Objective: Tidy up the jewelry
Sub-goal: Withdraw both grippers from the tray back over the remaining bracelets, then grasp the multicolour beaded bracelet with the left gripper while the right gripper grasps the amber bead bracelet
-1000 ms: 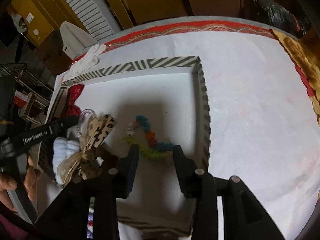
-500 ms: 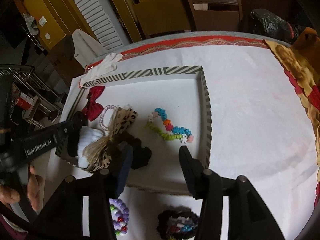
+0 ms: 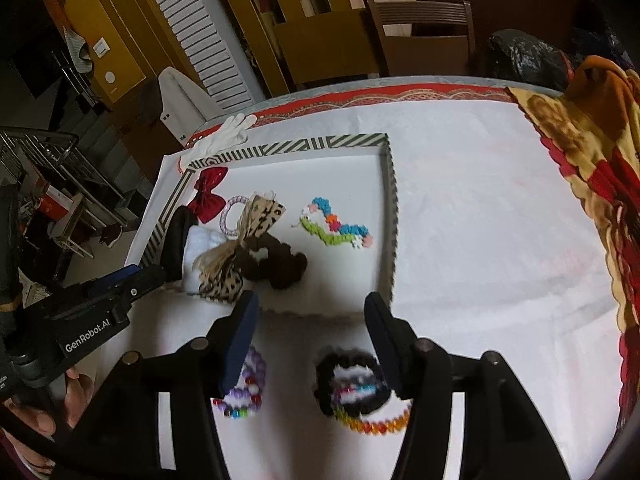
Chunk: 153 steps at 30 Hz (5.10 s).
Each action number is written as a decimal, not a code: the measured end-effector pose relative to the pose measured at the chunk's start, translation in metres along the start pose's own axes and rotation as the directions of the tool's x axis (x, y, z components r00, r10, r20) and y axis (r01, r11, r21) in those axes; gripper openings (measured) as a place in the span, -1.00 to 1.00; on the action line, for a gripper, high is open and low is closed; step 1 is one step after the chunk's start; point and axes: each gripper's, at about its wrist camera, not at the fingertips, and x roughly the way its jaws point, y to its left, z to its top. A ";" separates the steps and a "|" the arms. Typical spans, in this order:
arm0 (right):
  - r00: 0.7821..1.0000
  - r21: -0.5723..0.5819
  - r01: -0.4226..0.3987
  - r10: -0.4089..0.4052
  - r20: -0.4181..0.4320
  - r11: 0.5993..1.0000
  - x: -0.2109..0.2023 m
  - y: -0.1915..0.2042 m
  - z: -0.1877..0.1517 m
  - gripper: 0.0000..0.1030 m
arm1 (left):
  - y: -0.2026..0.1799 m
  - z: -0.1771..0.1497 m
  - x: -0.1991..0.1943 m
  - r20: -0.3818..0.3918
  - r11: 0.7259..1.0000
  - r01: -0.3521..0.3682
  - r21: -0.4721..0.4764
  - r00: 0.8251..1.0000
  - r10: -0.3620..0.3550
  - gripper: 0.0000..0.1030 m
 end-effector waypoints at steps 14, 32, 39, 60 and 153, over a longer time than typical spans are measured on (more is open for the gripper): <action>1.000 -0.040 0.000 0.000 0.014 0.999 -0.049 -0.005 -0.043 0.22 | -0.023 -0.049 -0.041 0.038 1.000 -0.020 0.003 0.999 0.019 -0.50; 1.000 -0.091 -0.004 0.005 0.015 0.996 -0.081 -0.017 -0.076 0.25 | -0.044 -0.087 -0.066 0.068 0.999 -0.055 0.000 0.996 0.055 -0.50; 1.000 -0.092 -0.008 0.008 0.004 0.996 -0.082 -0.024 -0.080 0.27 | -0.048 -0.092 -0.067 0.072 0.997 -0.072 0.001 0.995 0.071 -0.50; 1.000 -0.096 -0.003 0.000 -0.021 0.995 -0.070 -0.027 -0.077 0.28 | -0.042 -0.092 -0.056 0.046 0.996 -0.092 0.003 0.995 0.092 -0.50; 1.000 0.002 0.006 -0.006 -0.023 1.000 -0.010 -0.061 -0.063 -0.82 | 0.020 -0.079 0.015 -0.188 0.963 0.251 -0.100 0.946 -0.266 -0.99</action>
